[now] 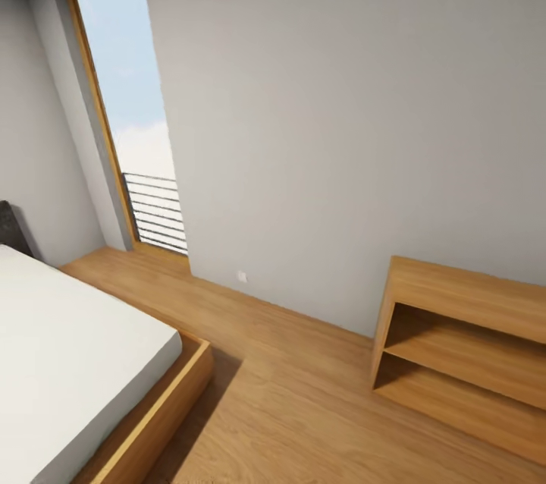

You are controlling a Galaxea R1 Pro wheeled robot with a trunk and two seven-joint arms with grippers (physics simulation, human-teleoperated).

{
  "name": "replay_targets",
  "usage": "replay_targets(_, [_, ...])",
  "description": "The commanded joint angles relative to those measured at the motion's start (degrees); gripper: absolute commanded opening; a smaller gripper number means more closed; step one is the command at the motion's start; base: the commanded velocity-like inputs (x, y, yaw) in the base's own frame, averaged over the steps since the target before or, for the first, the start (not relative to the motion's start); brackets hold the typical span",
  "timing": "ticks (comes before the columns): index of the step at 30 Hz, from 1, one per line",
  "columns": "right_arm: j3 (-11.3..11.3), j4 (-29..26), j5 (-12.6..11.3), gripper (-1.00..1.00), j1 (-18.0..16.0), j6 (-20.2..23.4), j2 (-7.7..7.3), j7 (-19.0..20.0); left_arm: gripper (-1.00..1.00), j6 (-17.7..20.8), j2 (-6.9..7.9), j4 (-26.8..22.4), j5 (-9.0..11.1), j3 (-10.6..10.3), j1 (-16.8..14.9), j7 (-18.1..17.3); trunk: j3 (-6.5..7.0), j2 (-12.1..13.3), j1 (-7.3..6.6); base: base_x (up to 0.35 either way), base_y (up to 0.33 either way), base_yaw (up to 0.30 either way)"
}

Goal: In the bedroom, organize the workspace by keeping the computer under the desk, ensuring the monitor is on the desk, placing the keyboard on the desk next to the monitor, placing the mouse on the desk next to the keyboard, moving the folder from the swivel chair onto the desk next to the mouse, stacking the notebook on top of the folder with the pen on top of the notebook, and positioning the swivel chair next to the desk.

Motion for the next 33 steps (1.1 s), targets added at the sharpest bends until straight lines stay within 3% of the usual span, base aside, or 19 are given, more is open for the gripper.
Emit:
replay_targets(1, [0.05, 0.02, 0.08, 1.0, -0.03, -0.36, 0.03, -0.25, 1.0, -0.15, -0.01, 0.03, 0.01, 0.11, -0.03, 0.03, -0.07, -0.05, 0.01, 0.0, 0.0, 0.284])
replay_targets(15, [0.43, 1.35, 1.4, 1.0, -0.03, -1.05, 0.34, -0.61, 1.0, -2.68, -0.4, 1.16, -0.39, -0.21, -0.05, -0.06, -0.07, -0.05, 0.01, 0.0, 0.0, 0.284])
replay_targets(33, [0.35, 1.87, 1.41, 1.0, -0.03, -0.84, 0.34, -0.61, 1.0, -2.79, -0.36, 1.26, -0.42, -0.23, -0.06, -0.15, -0.07, -0.05, 0.01, 0.0, 0.0, 0.284])
